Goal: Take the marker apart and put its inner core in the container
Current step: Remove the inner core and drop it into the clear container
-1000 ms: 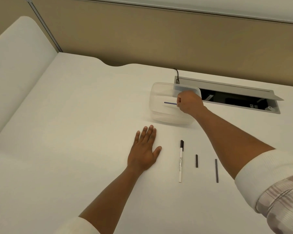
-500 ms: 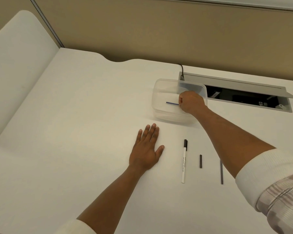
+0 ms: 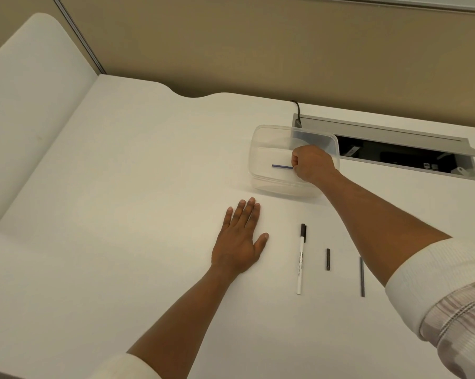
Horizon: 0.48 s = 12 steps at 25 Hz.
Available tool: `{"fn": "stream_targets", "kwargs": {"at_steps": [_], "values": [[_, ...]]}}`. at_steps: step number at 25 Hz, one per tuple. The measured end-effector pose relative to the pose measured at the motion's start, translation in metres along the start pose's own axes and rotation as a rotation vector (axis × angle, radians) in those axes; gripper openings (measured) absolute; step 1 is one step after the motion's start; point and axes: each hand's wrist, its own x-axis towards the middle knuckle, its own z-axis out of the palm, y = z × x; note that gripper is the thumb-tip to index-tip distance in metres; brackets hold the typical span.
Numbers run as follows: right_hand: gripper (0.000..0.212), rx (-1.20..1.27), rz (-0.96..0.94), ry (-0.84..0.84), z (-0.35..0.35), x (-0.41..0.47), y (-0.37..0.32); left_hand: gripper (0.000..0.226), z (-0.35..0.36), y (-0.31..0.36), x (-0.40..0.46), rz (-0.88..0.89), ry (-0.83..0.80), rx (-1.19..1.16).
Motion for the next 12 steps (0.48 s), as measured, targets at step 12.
{"fn": "stream_targets", "kwargs": {"at_steps": [12], "values": [[0.012,0.058,0.000,-0.001,-0.0001,-0.0019,0.0037,0.070,0.0005,-0.0002,-0.0001,-0.003,-0.006,0.008]]}}
